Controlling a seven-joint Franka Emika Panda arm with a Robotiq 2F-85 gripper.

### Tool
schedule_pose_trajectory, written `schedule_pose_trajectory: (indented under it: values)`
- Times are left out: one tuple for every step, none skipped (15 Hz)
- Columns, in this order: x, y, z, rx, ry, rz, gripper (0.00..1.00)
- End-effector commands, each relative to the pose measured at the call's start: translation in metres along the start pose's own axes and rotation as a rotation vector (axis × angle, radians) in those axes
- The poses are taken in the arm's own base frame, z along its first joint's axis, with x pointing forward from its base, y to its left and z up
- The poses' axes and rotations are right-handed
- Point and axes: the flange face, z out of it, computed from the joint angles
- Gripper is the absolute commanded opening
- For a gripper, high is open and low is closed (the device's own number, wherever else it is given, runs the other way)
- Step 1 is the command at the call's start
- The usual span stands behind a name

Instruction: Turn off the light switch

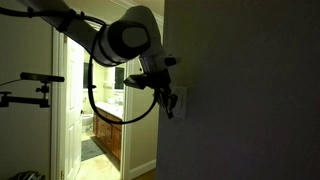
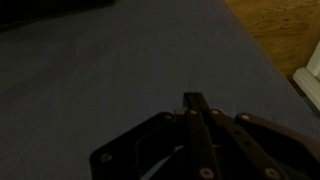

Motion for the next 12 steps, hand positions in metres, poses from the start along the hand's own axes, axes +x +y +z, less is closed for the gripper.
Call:
schedule_pose_trajectory:
  values:
    - [-0.032, 0.007, 0.001, -0.013, -0.104, -0.043, 0.30]
    - [-0.039, 0.009, 0.004, -0.022, -0.131, -0.056, 0.30]
    - [-0.046, 0.012, 0.005, -0.034, -0.156, -0.068, 0.32]
    - [-0.051, 0.014, 0.005, -0.045, -0.180, -0.079, 0.37]
    - [-0.057, 0.016, 0.005, -0.056, -0.205, -0.088, 0.44]
    - [-0.063, 0.019, 0.004, -0.069, -0.231, -0.098, 0.50]
    - [-0.067, 0.021, 0.003, -0.089, -0.255, -0.107, 0.57]
    - [-0.073, 0.023, 0.002, -0.104, -0.281, -0.118, 0.62]
    - [-0.078, 0.025, 0.001, -0.119, -0.303, -0.127, 0.70]
    - [-0.082, 0.026, 0.000, -0.129, -0.323, -0.135, 0.76]
    - [-0.086, 0.027, -0.001, -0.135, -0.339, -0.142, 0.82]
    - [-0.087, 0.027, -0.001, -0.143, -0.355, -0.141, 0.89]
